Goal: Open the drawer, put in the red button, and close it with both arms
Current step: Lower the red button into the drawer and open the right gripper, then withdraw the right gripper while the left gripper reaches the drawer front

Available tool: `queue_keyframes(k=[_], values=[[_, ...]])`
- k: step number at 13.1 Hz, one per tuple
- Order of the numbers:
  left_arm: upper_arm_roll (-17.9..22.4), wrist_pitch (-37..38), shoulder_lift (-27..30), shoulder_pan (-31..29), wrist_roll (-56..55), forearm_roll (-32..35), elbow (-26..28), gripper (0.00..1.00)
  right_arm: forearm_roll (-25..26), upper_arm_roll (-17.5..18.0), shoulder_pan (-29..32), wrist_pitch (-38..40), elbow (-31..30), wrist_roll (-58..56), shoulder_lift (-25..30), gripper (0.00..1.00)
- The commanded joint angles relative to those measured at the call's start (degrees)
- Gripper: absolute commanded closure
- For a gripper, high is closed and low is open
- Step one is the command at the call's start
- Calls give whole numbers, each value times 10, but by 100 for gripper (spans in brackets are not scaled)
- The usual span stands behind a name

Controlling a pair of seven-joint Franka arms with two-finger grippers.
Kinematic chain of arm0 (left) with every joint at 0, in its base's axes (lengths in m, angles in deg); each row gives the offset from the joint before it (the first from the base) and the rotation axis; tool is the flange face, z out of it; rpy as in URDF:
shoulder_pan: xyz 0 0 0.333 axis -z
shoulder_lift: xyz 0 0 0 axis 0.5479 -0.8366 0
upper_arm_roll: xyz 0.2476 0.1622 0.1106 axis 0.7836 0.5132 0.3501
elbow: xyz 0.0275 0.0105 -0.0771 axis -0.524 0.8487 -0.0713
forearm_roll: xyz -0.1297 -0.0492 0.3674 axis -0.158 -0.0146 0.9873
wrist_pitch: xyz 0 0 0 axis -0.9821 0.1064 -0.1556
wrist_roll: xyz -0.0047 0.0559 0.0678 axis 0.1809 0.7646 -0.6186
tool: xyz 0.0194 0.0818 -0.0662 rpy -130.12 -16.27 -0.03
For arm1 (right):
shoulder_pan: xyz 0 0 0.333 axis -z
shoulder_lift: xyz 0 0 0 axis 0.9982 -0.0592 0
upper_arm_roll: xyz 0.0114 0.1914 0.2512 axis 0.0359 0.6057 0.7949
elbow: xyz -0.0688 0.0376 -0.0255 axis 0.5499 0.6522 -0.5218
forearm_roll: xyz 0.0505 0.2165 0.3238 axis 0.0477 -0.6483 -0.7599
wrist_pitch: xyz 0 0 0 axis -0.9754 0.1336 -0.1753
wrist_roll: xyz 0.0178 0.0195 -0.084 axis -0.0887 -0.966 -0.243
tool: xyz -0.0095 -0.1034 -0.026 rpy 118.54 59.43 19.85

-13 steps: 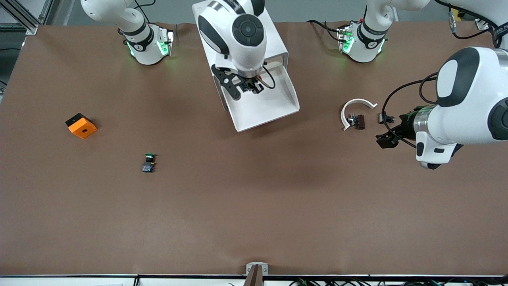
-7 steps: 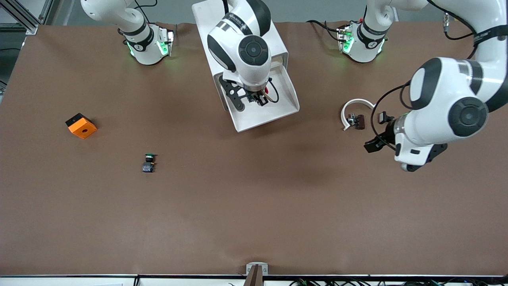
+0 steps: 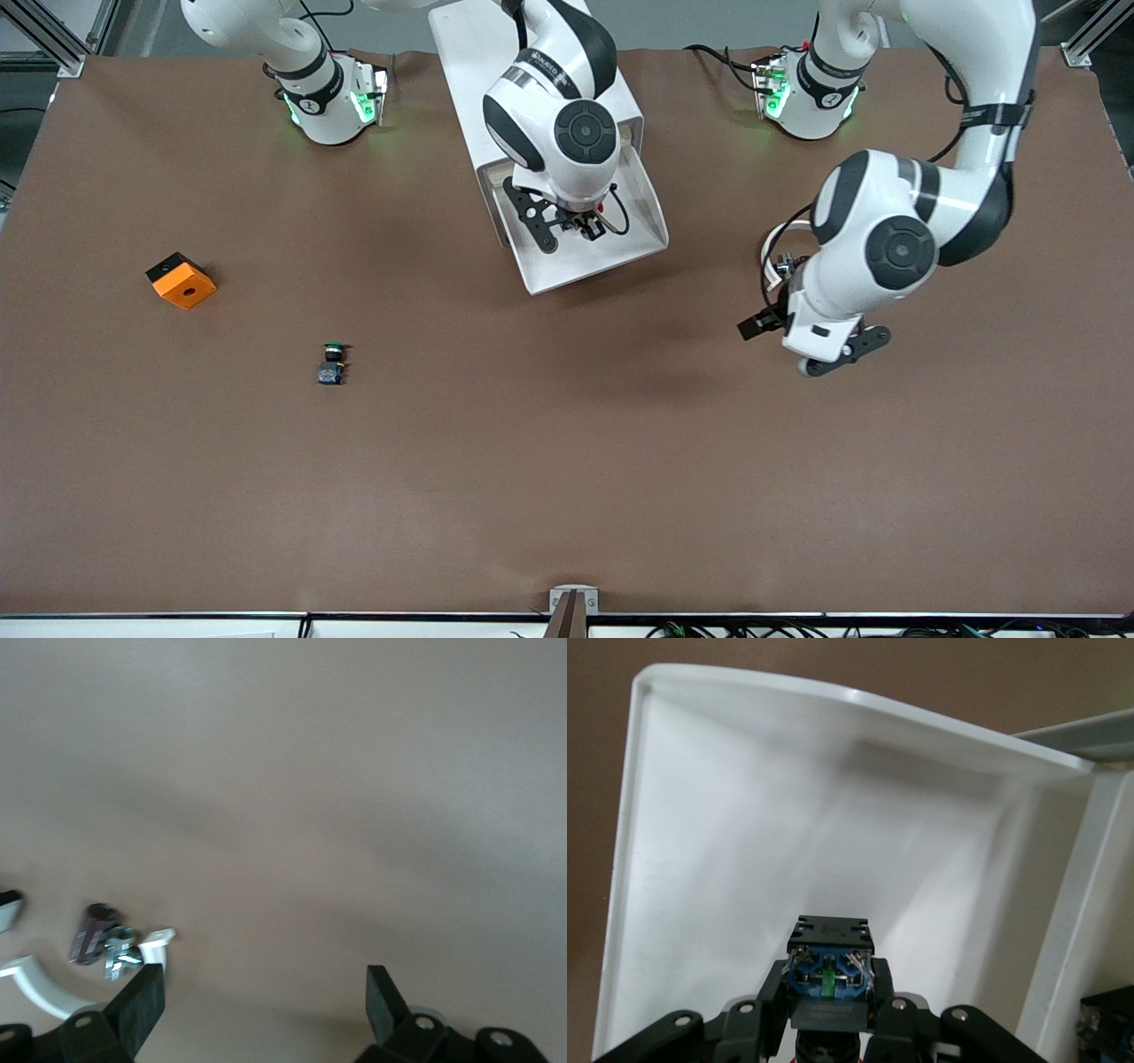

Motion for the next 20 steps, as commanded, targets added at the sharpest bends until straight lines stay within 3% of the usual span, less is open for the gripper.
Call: queue_keyframes(k=[1,3,4,6,7,14,18,20], values=[[-16,-39,16,1,2,11,35,0,-13,-4,-7,6,19,9,-14,73],[-23,-39,15,2,-5,11,36,0,-13,-4,-7,5,19,8,-15,66],[-23,-37,15,2,-5,11,36,0,-13,-4,-7,5,19,8,-15,52],[-24,-35,15,3,-18,11,36,0,-13,-4,-7,5,22,7,-17,9],[-26,-35,15,7,-21,10,35,0,-13,-4,-4,7,30,6,-17,0],[-38,-36,11,9,-40,7,32,0,-14,-1,1,76,102,1,-6,0],[-57,-62,-9,19,-71,5,33,0,-14,-2,1,128,124,-21,37,0],[-59,-95,-28,41,-95,5,33,0,-14,-7,3,153,124,-86,71,0]])
